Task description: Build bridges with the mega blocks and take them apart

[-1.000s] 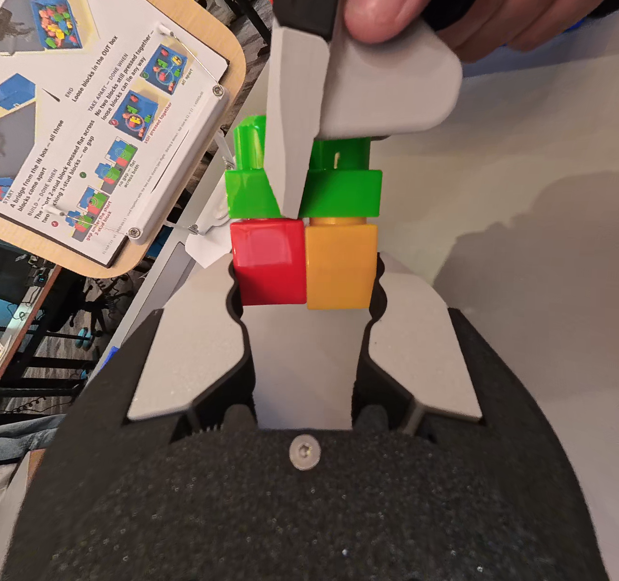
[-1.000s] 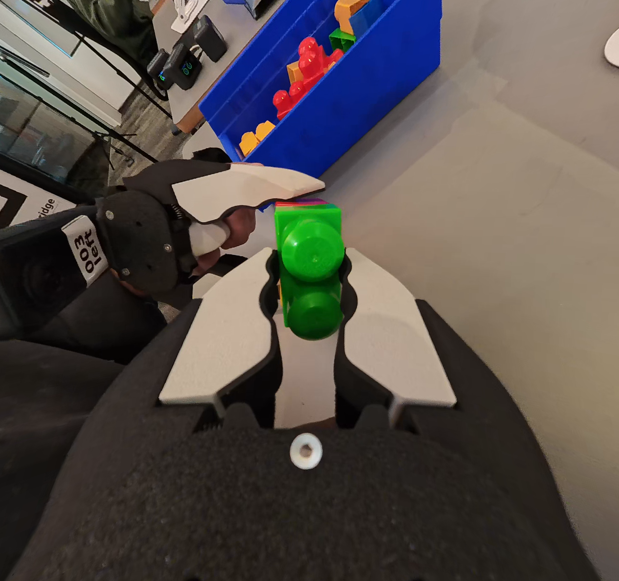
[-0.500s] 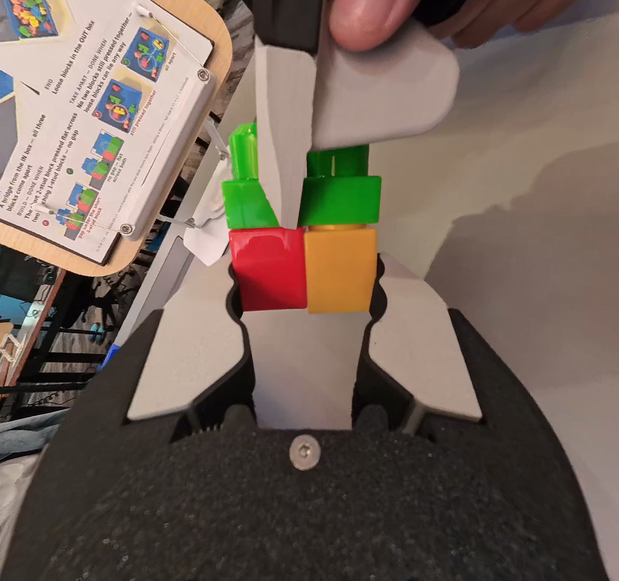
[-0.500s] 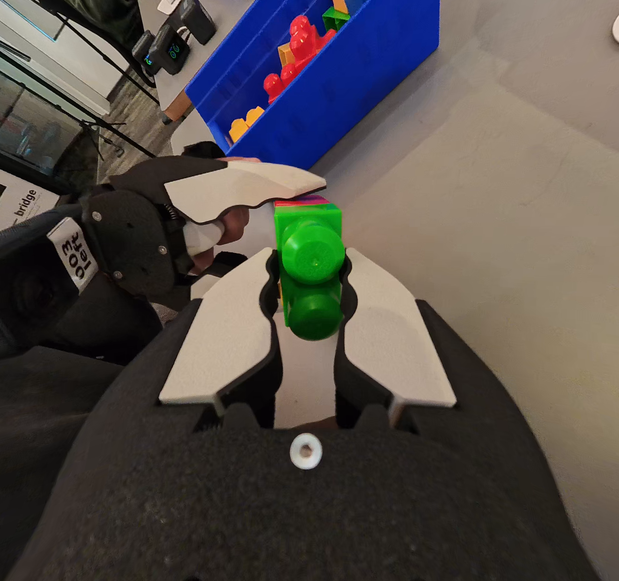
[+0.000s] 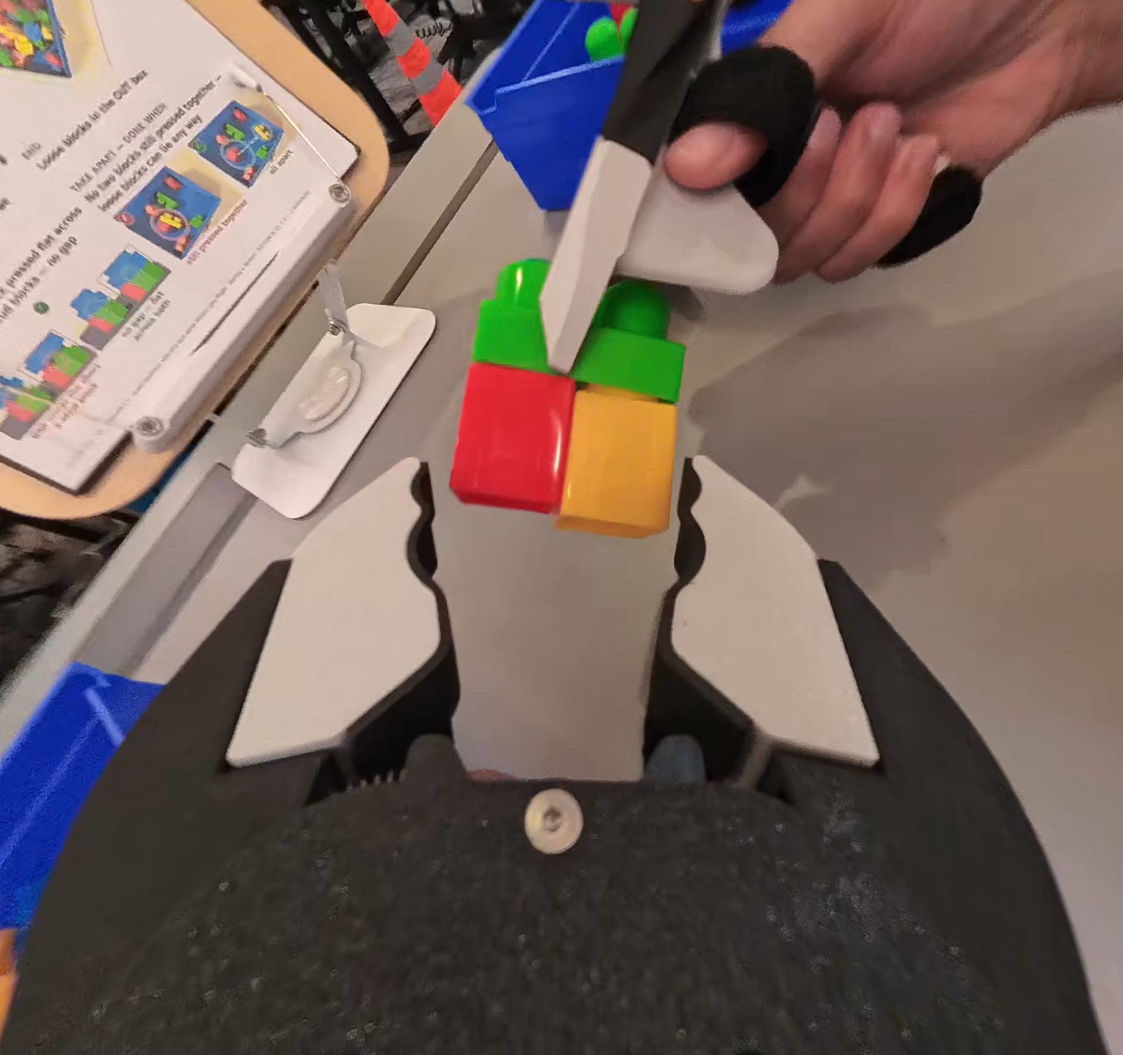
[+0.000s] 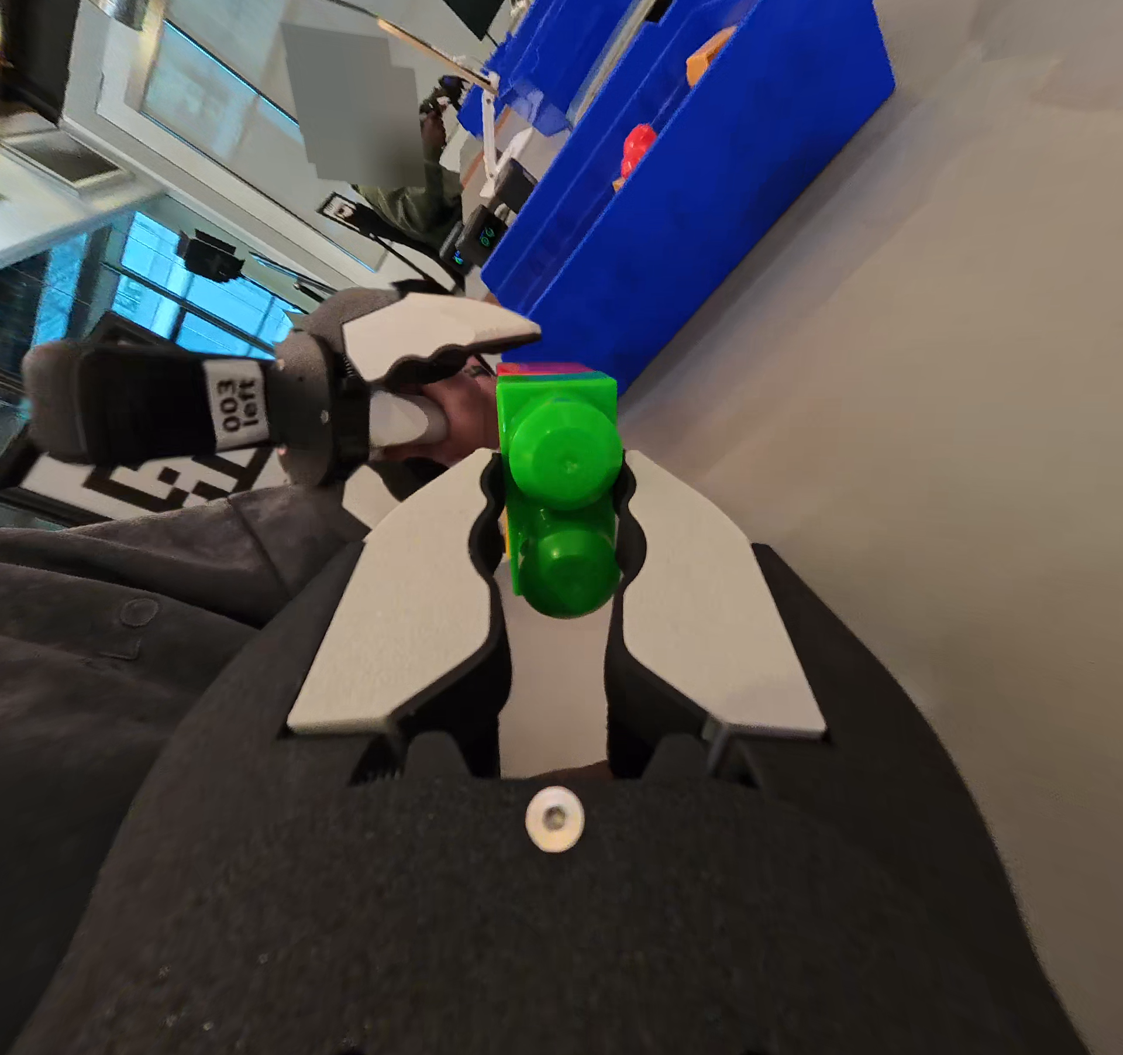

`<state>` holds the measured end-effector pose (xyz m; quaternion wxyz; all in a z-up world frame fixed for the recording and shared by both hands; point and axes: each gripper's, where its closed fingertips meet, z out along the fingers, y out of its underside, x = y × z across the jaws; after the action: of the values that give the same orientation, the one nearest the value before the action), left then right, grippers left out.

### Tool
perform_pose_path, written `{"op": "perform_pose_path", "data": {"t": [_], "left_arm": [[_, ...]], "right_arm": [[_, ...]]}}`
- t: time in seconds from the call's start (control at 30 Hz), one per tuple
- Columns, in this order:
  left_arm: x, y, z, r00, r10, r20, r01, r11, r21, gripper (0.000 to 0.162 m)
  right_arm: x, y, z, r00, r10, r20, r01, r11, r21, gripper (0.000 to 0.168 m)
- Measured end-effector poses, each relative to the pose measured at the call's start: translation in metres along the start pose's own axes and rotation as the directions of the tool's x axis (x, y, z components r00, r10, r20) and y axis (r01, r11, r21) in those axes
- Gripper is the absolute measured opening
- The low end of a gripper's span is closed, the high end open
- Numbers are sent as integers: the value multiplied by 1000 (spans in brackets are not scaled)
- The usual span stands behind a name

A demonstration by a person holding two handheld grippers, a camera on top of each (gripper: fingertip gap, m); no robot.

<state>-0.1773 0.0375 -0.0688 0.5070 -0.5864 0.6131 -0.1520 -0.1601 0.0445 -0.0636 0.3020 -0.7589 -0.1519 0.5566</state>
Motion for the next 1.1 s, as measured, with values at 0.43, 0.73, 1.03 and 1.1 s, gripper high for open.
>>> {"op": "perform_pose_path", "data": {"t": [0.43,0.73,1.03,1.1], "left_arm": [[4,-23,-22,485,-615,-621,819,568,78,38],[13,-27,-24,453,-587,-671,820,570,55,35],[16,-32,-24,422,-587,-691,840,541,54,34],[16,-32,-24,410,-593,-693,849,526,52,34]], "right_arm": [[-38,-14,-10,979,-206,-2,201,952,230,34],[-44,-10,-13,980,-200,12,191,952,239,35],[-49,-9,-14,982,-184,47,166,952,258,35],[-49,-9,-15,983,-177,49,158,952,262,35]]}}
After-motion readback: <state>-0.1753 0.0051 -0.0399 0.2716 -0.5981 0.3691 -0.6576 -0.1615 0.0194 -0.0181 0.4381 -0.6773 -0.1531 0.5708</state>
